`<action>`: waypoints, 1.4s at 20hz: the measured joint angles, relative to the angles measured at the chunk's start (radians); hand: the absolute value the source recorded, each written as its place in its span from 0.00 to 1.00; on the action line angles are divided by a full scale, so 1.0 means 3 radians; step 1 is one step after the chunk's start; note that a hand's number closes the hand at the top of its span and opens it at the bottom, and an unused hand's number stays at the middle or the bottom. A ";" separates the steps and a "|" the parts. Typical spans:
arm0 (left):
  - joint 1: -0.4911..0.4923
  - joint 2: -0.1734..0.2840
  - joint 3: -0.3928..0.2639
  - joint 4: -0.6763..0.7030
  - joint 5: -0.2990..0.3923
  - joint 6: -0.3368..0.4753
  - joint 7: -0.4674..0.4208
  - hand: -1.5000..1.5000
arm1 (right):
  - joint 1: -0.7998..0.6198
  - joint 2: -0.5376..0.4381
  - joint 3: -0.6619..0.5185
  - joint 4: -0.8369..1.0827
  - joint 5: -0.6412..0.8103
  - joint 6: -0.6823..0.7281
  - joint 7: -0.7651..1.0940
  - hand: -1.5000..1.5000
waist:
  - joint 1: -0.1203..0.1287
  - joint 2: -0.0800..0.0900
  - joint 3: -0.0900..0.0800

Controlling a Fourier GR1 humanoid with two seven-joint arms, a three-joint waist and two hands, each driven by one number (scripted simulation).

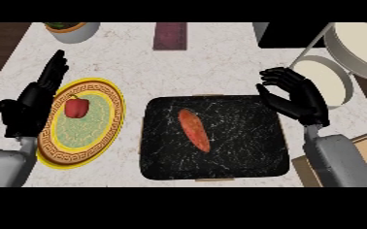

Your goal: Pick the sweet potato from the tray and place it in the tiered basket

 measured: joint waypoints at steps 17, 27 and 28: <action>0.0070 -0.0191 -0.0056 0.0247 -0.0338 0.0253 0.0072 0.50 | -0.0424 -0.0653 0.0990 -0.1323 0.0781 0.0242 0.2617 0.00 | 0.0051 -0.0004 -0.0004; 0.0059 -0.0281 0.0002 0.0285 -0.0418 0.0203 0.0056 0.50 | -0.1308 -0.0165 0.1187 -0.0827 0.0798 0.0616 0.3467 0.00 | 0.0064 0.0006 0.0004; 0.0060 -0.0268 0.0011 0.0249 -0.0417 0.0184 0.0086 0.50 | -0.1352 -0.0123 0.1186 -0.0747 0.0786 0.0632 0.3488 0.00 | 0.0066 0.0006 0.0005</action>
